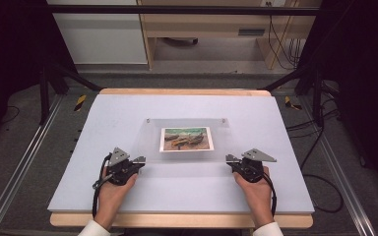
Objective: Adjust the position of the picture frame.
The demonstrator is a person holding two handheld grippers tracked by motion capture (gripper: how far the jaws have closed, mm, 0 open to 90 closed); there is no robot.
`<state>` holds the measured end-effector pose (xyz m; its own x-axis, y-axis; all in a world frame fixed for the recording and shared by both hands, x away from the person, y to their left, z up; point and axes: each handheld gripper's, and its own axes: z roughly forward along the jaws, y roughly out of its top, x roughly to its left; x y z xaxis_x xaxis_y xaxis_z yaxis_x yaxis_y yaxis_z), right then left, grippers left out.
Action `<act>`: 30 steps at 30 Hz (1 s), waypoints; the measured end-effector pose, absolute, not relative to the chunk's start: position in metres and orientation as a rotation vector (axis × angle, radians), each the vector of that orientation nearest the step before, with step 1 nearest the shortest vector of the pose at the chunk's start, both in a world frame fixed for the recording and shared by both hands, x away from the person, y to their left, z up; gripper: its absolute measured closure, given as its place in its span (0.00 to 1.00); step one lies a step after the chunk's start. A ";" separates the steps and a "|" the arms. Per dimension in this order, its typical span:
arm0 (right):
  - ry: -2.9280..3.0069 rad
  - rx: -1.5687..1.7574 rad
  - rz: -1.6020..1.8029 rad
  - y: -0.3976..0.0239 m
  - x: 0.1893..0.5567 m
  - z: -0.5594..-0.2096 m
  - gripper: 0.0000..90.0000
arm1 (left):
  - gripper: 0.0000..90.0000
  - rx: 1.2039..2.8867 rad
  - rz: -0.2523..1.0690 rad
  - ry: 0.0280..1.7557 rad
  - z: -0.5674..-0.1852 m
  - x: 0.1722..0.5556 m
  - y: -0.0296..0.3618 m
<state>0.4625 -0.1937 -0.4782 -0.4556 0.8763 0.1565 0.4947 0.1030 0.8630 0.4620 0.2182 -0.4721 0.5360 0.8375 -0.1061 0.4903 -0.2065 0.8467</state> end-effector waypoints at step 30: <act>2.000 1.379 1.314 -0.197 0.460 -0.483 0.90 | 0.90 1.916 0.504 1.063 -0.475 0.463 0.216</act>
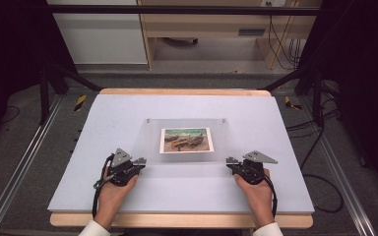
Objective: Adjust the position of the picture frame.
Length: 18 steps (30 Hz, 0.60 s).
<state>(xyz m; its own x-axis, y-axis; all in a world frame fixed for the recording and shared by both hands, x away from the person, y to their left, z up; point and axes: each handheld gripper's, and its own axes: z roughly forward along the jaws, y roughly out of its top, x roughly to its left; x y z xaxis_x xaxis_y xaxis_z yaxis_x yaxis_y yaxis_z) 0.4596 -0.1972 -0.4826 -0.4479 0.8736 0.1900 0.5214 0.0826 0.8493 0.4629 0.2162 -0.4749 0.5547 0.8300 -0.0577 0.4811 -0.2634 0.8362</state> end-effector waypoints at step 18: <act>2.017 1.389 1.290 -0.204 0.453 -0.474 0.36 | 0.42 1.910 0.515 1.052 -0.471 0.454 0.219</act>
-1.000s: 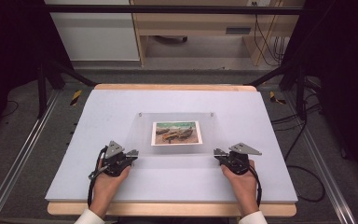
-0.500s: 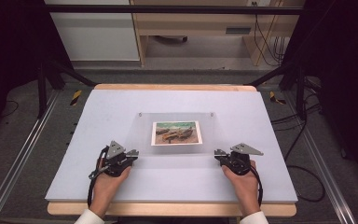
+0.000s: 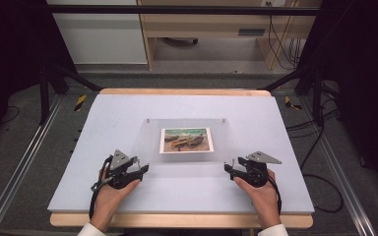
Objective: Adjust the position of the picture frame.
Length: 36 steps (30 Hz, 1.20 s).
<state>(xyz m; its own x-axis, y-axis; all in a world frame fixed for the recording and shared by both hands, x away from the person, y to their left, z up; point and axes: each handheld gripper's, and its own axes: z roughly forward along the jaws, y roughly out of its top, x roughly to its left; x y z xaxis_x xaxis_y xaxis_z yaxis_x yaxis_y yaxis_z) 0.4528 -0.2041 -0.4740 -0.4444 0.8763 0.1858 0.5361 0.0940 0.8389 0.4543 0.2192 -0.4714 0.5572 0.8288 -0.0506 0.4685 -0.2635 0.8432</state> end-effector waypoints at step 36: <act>1.968 1.379 1.381 -0.199 0.466 -0.444 0.20 | 0.22 1.731 0.459 1.069 -0.442 0.459 0.229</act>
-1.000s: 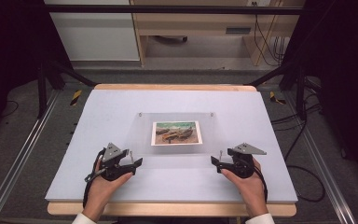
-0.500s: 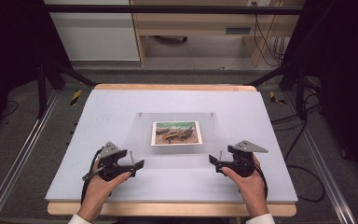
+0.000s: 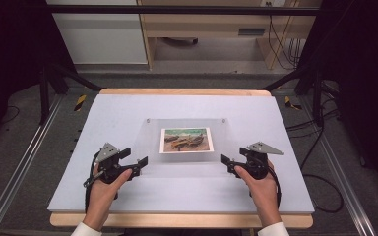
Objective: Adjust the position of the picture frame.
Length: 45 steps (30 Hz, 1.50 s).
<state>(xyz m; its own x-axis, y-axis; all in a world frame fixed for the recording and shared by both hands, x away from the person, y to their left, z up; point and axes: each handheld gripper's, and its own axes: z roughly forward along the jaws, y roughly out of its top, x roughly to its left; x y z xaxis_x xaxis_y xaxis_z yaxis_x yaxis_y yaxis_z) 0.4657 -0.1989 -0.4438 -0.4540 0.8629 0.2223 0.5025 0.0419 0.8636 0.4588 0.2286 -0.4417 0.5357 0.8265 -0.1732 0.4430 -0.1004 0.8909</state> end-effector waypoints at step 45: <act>2.129 1.497 1.307 -0.196 0.492 -0.447 0.19 | 0.19 1.732 0.156 1.235 -0.456 0.489 0.228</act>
<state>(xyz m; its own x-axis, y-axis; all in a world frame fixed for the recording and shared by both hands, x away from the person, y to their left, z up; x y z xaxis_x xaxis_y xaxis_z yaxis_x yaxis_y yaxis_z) 0.4916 -0.1956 -0.4471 -0.4527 0.8434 0.2894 0.6397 0.0811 0.7643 0.4885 0.2279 -0.4562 0.4778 0.7826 -0.3990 0.6592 -0.0192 0.7517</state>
